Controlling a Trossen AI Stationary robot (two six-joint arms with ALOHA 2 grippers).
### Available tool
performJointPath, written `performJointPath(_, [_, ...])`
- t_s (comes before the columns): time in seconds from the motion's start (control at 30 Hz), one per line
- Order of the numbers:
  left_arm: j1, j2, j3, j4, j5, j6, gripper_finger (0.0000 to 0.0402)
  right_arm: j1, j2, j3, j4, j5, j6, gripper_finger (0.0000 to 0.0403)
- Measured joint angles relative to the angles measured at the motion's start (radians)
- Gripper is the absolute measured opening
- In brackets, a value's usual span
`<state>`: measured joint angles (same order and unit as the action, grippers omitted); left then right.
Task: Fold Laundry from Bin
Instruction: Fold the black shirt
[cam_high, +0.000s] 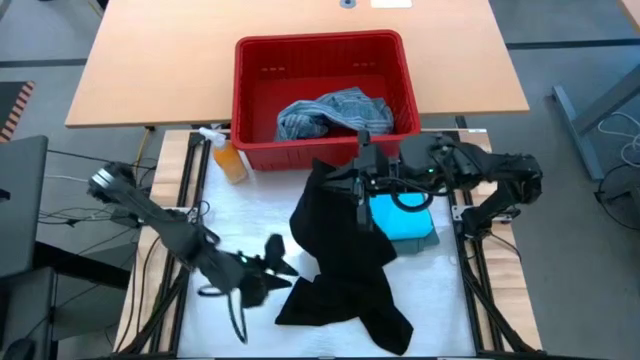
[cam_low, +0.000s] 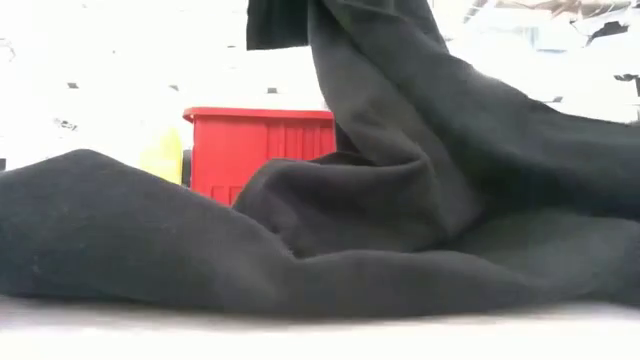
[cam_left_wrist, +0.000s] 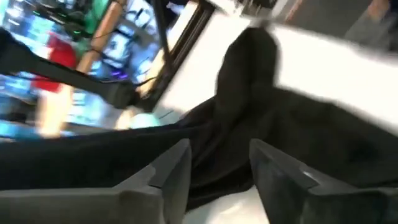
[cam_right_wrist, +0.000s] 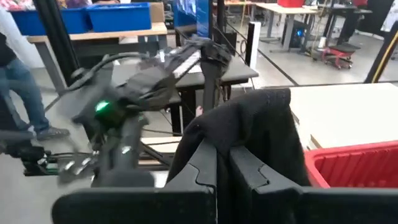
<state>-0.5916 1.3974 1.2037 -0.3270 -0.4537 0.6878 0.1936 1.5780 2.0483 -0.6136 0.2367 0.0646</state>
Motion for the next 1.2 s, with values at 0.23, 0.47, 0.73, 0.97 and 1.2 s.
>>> performJointPath(0.23, [-0.032, 0.244, 0.003, 0.094, -0.456, 0.482, 0.0182, 0.0, 0.01, 0.0, -0.052, -0.002, -0.001, 0.0039])
performJointPath(0.47, [-0.027, 0.346, 0.012, 0.241, -0.595, 0.688, 0.0183, -0.009, 0.008, 0.0, -0.112, -0.002, -0.002, 0.0039])
performJointPath(0.73, [-0.02, 0.278, 0.013, 0.301, -0.598, 0.746, 0.0183, -0.034, 0.008, 0.0, -0.15, -0.003, -0.004, 0.0039])
performJointPath(0.97, [-0.012, 0.282, 0.012, 0.125, -0.593, 0.643, 0.0183, -0.029, 0.008, 0.0, -0.15, -0.003, 0.0, 0.0039])
performJointPath(1.2, [-0.079, 0.284, 0.013, 0.138, -0.579, 0.643, 0.0183, -0.03, 0.008, 0.0, -0.151, -0.007, 0.007, 0.0039])
